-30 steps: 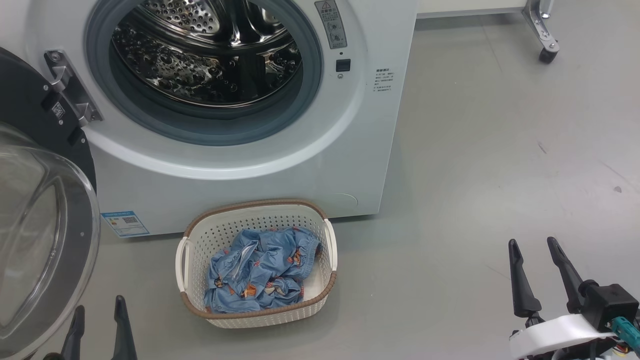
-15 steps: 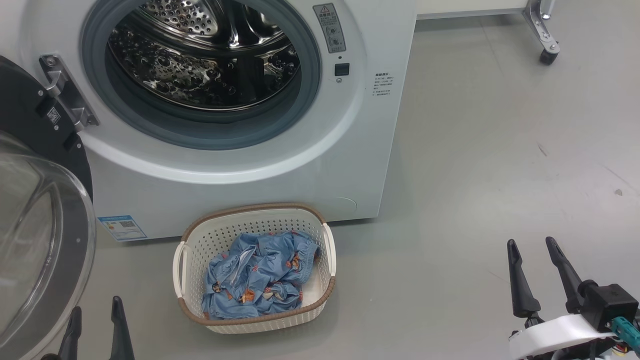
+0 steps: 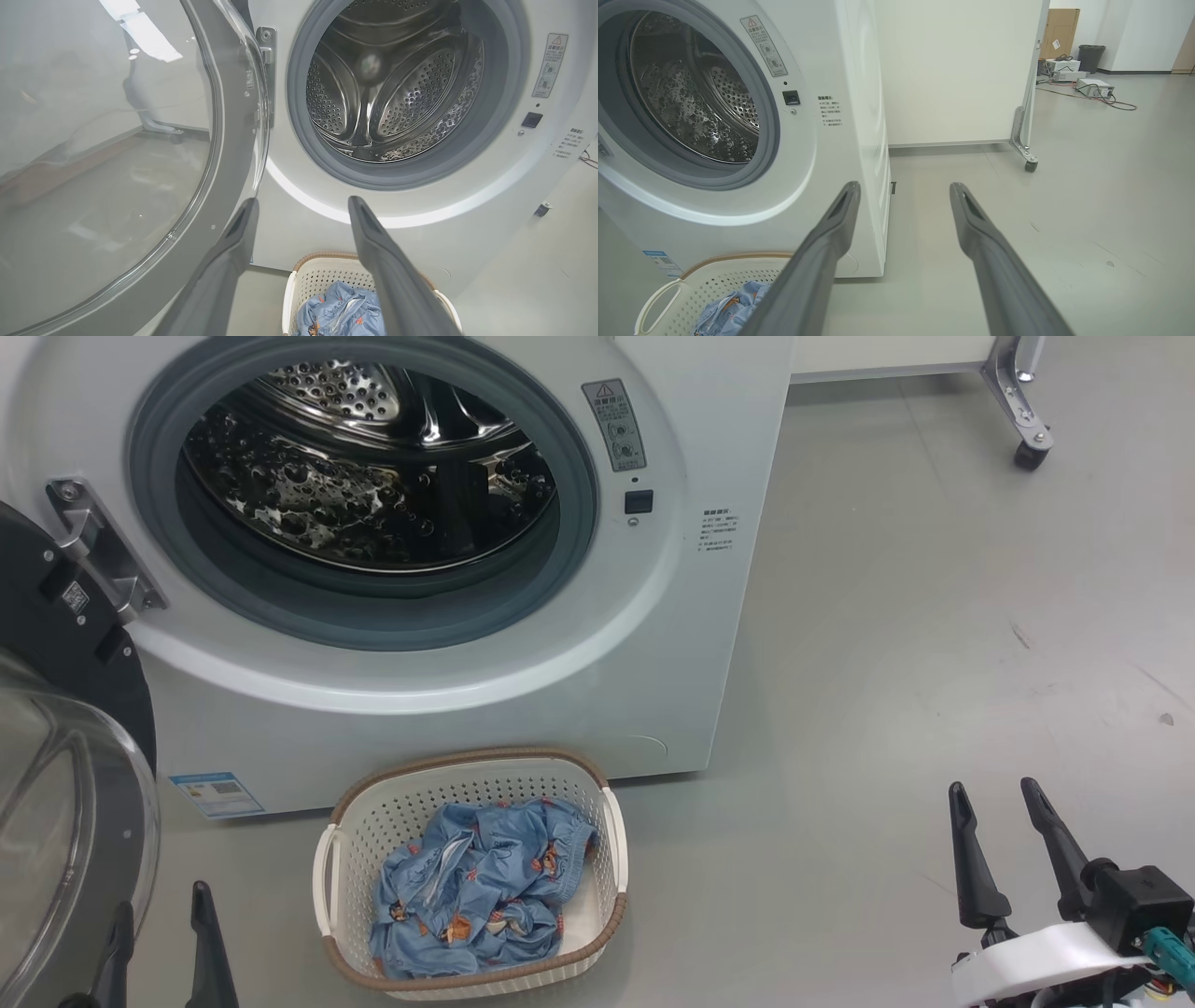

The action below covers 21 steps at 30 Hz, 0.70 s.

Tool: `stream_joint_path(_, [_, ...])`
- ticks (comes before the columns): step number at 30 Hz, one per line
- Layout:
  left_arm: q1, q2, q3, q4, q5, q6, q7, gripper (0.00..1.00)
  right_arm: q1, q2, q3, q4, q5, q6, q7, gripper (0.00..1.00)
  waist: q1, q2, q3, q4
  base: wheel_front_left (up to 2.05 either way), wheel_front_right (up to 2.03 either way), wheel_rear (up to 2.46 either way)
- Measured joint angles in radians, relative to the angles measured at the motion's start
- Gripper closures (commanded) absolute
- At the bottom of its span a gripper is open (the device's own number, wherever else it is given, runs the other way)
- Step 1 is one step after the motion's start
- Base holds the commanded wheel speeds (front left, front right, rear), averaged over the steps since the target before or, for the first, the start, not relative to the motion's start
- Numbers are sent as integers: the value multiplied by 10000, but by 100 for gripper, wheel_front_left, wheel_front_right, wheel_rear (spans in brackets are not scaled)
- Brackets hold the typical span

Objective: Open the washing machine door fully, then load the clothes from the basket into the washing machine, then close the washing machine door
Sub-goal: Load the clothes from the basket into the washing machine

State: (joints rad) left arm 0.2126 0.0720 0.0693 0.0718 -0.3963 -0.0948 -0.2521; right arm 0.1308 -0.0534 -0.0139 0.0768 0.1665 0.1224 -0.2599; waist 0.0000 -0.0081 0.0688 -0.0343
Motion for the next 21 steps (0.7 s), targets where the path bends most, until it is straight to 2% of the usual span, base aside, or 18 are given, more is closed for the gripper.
stream_joint_path(10, [-21,-50,-19,23,19,0,0,0,-11,4,0,2,-2,0,0,0,0,0,6,40,45,-45,0])
stream_joint_path(21, [-27,-132,-29,77,19,-13,0,0,-40,13,6,33,0,0,0,0,0,0,-28,37,7,-7,0])
